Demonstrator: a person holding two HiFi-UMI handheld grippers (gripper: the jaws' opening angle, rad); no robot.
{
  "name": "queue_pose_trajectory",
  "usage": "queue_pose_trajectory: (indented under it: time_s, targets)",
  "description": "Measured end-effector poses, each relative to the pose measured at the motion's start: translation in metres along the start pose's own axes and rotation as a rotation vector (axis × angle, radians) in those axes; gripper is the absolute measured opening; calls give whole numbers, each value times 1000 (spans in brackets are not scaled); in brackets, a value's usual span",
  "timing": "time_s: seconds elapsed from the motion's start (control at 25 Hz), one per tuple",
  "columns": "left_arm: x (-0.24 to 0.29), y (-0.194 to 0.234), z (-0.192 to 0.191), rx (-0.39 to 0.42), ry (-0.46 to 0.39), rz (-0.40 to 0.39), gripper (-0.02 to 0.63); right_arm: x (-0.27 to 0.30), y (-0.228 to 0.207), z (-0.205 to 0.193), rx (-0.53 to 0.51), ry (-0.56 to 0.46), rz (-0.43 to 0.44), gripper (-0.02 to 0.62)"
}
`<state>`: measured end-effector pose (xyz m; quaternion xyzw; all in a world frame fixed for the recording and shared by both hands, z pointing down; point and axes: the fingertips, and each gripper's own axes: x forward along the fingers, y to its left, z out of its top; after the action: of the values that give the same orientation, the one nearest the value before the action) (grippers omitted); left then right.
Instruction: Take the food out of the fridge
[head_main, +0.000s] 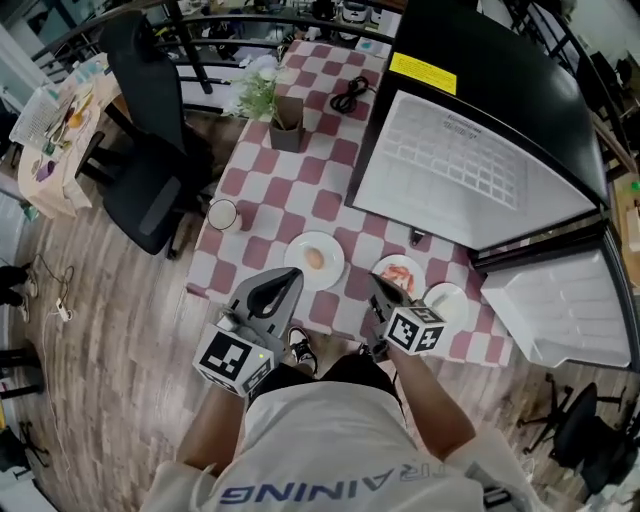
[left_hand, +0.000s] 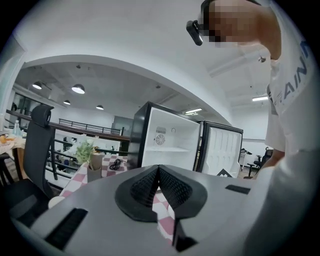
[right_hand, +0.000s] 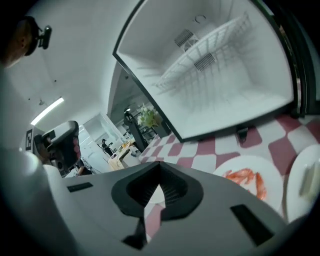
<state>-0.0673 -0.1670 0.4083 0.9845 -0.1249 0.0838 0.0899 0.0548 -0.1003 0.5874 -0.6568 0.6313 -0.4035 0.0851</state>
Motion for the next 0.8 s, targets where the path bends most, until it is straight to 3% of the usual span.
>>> queue_pose_trajectory:
  time_s: [0.44, 0.8]
  targets:
    - [68, -59, 49, 84, -94, -173, 8, -107, 20, 136, -297, -315, -76, 20]
    - [101, -101, 81, 137, -143, -258, 8, -184, 27, 199, -372, -453, -148, 20]
